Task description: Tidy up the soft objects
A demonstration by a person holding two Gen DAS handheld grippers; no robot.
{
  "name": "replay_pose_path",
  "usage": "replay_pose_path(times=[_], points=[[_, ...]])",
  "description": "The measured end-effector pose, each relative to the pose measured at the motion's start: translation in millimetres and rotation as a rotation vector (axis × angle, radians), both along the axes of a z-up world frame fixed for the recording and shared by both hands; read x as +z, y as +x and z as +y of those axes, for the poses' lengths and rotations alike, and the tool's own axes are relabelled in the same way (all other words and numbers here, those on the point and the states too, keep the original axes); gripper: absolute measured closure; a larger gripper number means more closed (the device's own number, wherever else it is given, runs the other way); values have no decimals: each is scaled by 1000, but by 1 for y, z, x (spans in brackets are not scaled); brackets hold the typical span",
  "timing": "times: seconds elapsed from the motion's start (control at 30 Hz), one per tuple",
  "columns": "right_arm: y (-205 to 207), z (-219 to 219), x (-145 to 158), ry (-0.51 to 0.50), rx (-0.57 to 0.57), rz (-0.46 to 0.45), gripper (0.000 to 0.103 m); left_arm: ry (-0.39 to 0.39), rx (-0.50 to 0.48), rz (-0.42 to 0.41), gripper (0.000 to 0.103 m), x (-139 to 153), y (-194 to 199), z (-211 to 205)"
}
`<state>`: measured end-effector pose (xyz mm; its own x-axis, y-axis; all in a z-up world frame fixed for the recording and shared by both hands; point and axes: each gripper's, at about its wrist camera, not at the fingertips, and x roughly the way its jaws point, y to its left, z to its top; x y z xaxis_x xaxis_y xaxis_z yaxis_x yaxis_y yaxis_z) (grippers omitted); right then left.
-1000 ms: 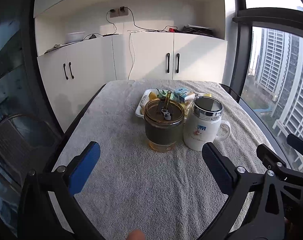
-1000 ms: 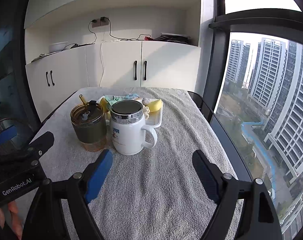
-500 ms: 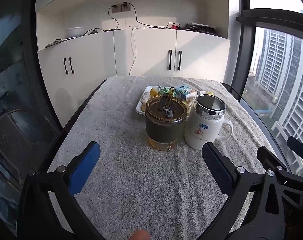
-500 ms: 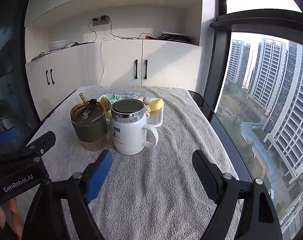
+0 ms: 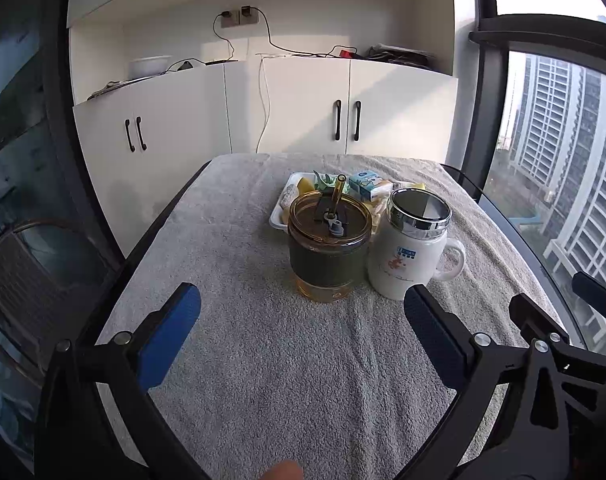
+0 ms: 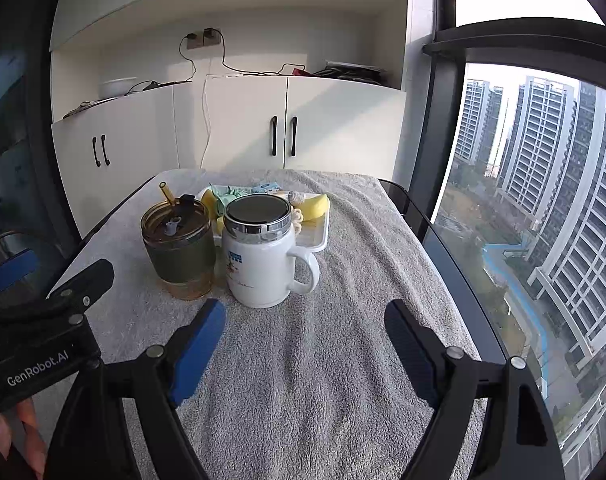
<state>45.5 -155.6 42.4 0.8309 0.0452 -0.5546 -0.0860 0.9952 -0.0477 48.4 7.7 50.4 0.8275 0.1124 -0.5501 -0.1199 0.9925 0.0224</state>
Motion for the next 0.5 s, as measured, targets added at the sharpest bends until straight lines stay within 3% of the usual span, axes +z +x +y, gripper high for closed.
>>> replay_pose_path(times=[0.5], points=[[0,-1,-2,-2,0,5,19,-2,0,7,0,-2,3,3]])
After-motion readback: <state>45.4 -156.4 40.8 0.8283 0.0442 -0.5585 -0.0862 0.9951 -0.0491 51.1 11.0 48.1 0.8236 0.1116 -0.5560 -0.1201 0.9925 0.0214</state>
